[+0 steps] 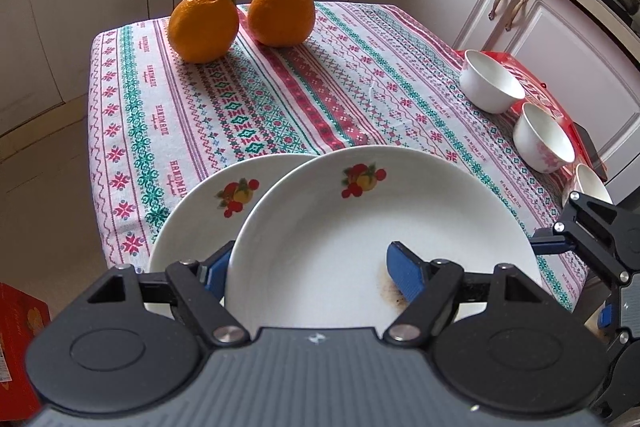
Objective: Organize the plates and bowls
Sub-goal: 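Lower the stained plate onto the plate stack and open the left tool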
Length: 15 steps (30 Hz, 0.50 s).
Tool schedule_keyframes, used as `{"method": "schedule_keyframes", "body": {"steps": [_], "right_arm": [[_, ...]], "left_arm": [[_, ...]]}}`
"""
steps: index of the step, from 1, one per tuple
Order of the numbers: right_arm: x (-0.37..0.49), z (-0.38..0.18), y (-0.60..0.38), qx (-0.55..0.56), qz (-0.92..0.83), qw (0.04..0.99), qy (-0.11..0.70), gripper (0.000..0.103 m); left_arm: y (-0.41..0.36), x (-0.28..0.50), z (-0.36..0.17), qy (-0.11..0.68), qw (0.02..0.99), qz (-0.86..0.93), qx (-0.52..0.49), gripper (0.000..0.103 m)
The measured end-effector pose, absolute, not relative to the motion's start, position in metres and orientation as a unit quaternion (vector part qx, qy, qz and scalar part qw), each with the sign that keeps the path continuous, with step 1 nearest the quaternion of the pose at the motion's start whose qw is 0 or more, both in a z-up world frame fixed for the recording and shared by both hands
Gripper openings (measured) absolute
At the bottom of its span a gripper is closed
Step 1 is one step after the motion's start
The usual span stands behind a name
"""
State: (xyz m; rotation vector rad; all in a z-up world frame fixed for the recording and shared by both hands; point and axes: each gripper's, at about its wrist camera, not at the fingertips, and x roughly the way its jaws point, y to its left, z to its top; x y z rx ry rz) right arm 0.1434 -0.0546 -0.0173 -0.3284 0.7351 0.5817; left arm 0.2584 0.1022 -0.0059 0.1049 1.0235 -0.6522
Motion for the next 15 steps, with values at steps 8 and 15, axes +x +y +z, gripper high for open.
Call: {"method": "schedule_keyframes", "body": {"steps": [8,15], "right_arm": [[0.1462,-0.016,-0.0513,-0.161,0.279,0.879,0.351,0.095],[0.1469,-0.0154,-0.0493,-0.162,0.279,0.879,0.352,0.095]], "left_arm": [[0.1055,0.2621,-0.0121,0.484,0.82,-0.303,0.042,0.078],[0.1059,0.264,-0.0155,0.487,0.819,-0.302,0.041,0.078]]}}
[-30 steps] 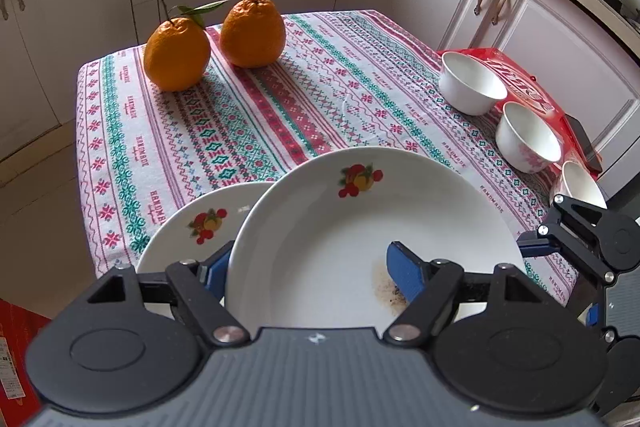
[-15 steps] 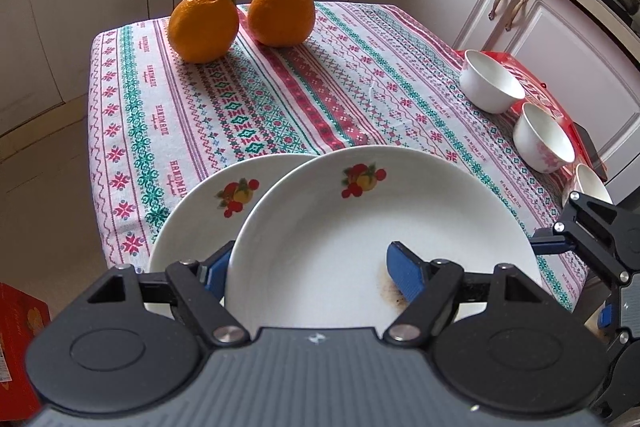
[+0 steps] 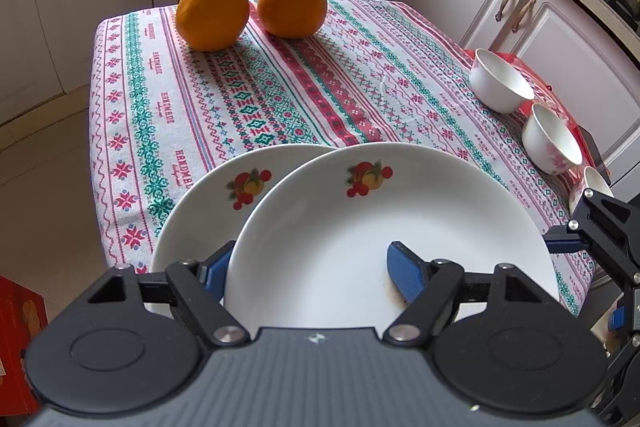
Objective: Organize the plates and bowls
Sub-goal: 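Lower the stained plate onto the plate stack and open the left tool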
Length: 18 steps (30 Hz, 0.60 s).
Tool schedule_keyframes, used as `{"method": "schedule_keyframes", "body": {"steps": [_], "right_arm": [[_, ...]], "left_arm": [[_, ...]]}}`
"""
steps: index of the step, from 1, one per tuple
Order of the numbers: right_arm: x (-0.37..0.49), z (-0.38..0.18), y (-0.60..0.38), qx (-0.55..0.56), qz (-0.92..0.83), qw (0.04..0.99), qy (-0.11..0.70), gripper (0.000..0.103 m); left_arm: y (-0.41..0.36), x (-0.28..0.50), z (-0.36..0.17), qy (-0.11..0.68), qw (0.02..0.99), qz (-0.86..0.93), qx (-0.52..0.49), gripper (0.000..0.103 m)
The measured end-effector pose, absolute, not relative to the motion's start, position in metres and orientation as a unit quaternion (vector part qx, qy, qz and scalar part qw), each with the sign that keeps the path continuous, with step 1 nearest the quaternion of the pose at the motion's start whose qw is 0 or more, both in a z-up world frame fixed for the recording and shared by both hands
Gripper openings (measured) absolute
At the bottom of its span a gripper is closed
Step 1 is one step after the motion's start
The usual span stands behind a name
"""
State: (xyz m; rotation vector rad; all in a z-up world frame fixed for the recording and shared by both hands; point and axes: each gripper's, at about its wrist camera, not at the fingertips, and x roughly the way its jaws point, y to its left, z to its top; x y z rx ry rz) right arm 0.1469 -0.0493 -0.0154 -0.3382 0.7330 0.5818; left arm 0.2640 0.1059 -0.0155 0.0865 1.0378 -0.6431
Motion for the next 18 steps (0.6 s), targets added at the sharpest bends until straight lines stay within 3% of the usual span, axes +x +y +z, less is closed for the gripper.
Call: {"method": "schedule_keyframes", "body": {"steps": [18], "right_arm": [[0.1488,-0.0144,-0.0459,-0.159,0.281,0.879,0.352,0.095]], "left_arm": [[0.1085,0.2696,-0.0175,0.492,0.815,-0.302,0.047,0.079]]}}
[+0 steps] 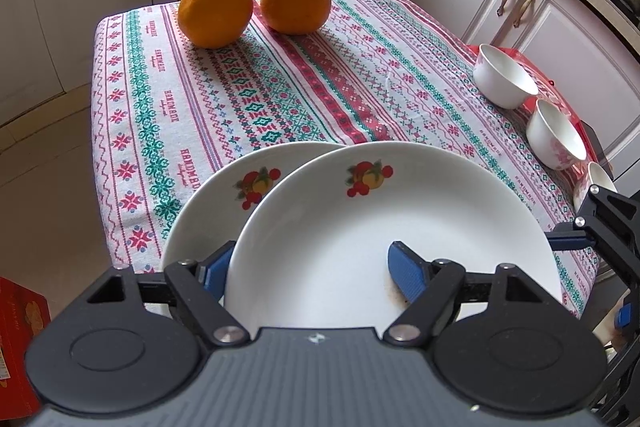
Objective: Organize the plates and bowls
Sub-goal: 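Lower the stained plate onto the plate stack and open the left tool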
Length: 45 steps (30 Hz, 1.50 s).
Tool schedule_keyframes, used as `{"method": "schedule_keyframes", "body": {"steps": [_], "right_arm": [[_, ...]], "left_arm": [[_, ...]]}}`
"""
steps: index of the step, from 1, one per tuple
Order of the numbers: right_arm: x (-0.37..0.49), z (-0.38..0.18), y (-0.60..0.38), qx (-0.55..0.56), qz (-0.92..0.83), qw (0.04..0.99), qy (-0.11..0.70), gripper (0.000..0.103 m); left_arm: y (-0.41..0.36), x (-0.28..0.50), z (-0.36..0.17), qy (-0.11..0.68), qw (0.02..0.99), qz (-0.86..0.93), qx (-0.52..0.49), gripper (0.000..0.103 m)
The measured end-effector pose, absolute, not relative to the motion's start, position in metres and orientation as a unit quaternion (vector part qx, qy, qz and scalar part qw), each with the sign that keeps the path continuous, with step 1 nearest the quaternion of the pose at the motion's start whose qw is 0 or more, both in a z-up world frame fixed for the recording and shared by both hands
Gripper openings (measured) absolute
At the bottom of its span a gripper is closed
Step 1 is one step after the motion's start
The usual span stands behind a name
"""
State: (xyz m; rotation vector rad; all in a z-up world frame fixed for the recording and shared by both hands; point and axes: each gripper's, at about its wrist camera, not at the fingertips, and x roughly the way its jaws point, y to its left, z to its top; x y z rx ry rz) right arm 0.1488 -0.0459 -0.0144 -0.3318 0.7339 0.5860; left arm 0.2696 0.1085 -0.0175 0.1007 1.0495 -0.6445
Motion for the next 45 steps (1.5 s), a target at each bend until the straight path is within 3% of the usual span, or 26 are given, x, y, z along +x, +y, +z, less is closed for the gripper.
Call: {"method": "schedule_keyframes", "body": {"steps": [45], "right_arm": [[0.158,-0.023,-0.041,-0.153,0.294,0.877,0.348,0.096]], "left_arm": [[0.136,0.262,0.001,0.476,0.829,-0.29,0.047,0.083]]}}
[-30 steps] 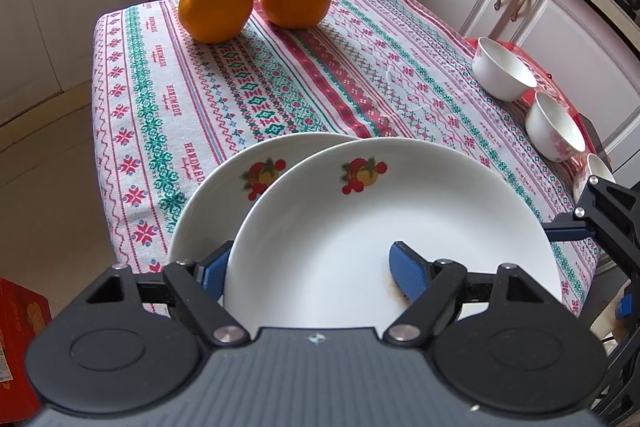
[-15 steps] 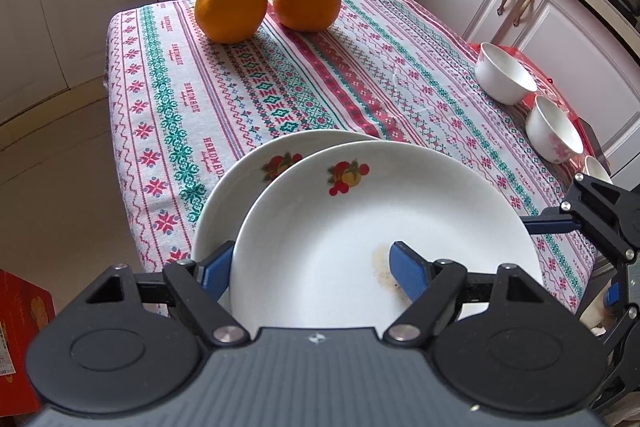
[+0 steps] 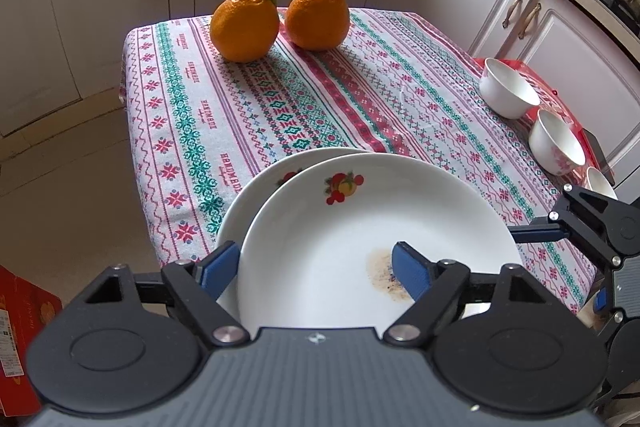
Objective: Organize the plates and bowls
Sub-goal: 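Lower the stained plate onto the plate stack and open the left tool, then move the right tool to a white bowl and grasp its rim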
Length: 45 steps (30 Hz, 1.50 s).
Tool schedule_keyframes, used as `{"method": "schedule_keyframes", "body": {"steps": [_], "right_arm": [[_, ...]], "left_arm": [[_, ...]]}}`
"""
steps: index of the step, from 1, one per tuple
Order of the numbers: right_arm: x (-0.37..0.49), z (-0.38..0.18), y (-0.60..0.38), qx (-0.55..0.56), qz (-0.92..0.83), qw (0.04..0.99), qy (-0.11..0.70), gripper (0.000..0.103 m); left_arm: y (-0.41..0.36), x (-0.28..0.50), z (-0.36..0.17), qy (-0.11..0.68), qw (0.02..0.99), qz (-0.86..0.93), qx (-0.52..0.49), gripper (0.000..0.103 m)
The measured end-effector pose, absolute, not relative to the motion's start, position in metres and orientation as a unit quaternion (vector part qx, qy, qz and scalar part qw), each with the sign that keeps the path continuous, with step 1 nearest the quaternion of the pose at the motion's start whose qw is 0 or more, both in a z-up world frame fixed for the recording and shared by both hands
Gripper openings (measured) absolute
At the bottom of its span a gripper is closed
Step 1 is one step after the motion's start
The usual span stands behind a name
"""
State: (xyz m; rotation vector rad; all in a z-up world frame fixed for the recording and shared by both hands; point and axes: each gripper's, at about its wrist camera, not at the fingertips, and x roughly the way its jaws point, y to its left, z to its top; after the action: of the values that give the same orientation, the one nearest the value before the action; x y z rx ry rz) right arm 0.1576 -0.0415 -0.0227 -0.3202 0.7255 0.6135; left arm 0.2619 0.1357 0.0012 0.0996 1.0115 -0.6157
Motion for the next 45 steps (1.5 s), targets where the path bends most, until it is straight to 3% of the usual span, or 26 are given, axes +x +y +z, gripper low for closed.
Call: {"method": "schedule_keyframes", "body": {"steps": [4,16,28,32,45], "right_arm": [[0.155,-0.019,-0.046,-0.153,0.285,0.882,0.343,0.103],[0.145,-0.014,-0.076,-0.142,0.249,0.892,0.35,0.103],[0.133,-0.002,-0.116,-0.112,0.191,0.915,0.336,0.103],[0.124,0.003,-0.135,-0.096,0.178,0.924,0.324,0.103],[0.076,0.005,-0.217,-0.075,0.093,0.939,0.323,0.103]], "left_arm": [[0.132,0.259,0.003,0.465,0.836,-0.284,0.062,0.086],[0.11,0.236,0.013,0.402,0.866,-0.272,0.118,0.09],[0.07,0.178,0.036,0.322,0.89,-0.303,0.106,0.094],[0.054,0.155,0.038,0.298,0.899,-0.31,0.09,0.1],[-0.015,0.099,0.009,0.276,0.901,-0.328,0.068,0.102]]}}
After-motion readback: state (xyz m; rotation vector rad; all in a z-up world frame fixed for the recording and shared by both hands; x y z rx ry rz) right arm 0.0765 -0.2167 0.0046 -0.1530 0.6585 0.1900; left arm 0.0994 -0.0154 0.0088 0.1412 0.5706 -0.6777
